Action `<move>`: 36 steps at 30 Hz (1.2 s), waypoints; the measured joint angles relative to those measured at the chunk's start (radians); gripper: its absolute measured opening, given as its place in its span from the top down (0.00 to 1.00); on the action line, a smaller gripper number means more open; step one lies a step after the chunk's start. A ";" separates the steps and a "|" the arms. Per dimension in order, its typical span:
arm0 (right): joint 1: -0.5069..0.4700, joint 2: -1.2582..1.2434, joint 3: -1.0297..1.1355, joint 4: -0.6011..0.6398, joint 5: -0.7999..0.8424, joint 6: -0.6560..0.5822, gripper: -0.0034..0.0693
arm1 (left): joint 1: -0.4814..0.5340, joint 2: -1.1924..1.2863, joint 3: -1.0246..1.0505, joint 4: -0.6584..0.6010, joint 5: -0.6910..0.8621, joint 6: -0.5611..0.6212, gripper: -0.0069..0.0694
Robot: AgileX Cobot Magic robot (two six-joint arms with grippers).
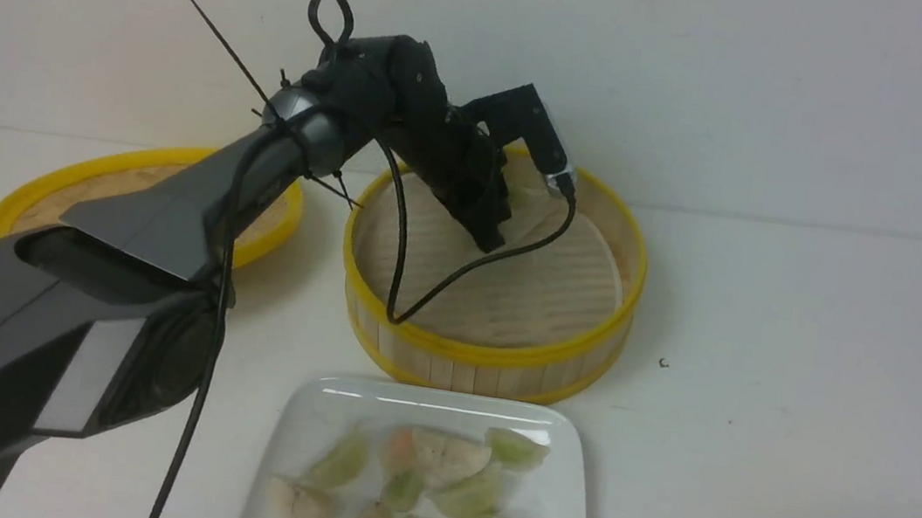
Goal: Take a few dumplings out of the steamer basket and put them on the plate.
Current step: Use the left arm to grab a dumpling from the steamer
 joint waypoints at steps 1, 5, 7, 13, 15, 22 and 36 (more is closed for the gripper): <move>0.000 0.000 0.000 0.000 0.000 0.000 0.97 | 0.000 -0.028 0.000 0.009 0.041 -0.019 0.92; 0.000 0.000 0.000 0.000 0.000 0.000 0.97 | 0.000 -0.088 0.000 0.011 0.081 -0.036 0.92; 0.000 0.000 0.000 0.000 0.000 0.000 0.97 | 0.000 -0.112 -0.001 0.010 0.083 -0.038 0.92; 0.000 0.000 0.000 0.000 0.000 0.000 0.97 | 0.000 -0.096 -0.001 -0.003 0.046 0.021 0.92; 0.000 0.000 0.000 0.000 0.000 0.000 0.97 | 0.000 -0.083 -0.001 -0.006 0.023 0.045 0.91; 0.000 0.000 0.000 0.000 0.000 0.000 0.97 | 0.000 0.010 0.000 -0.053 -0.138 0.236 0.63; 0.000 0.000 0.000 0.000 0.000 0.000 0.97 | 0.000 0.076 -0.003 -0.102 -0.316 0.306 0.30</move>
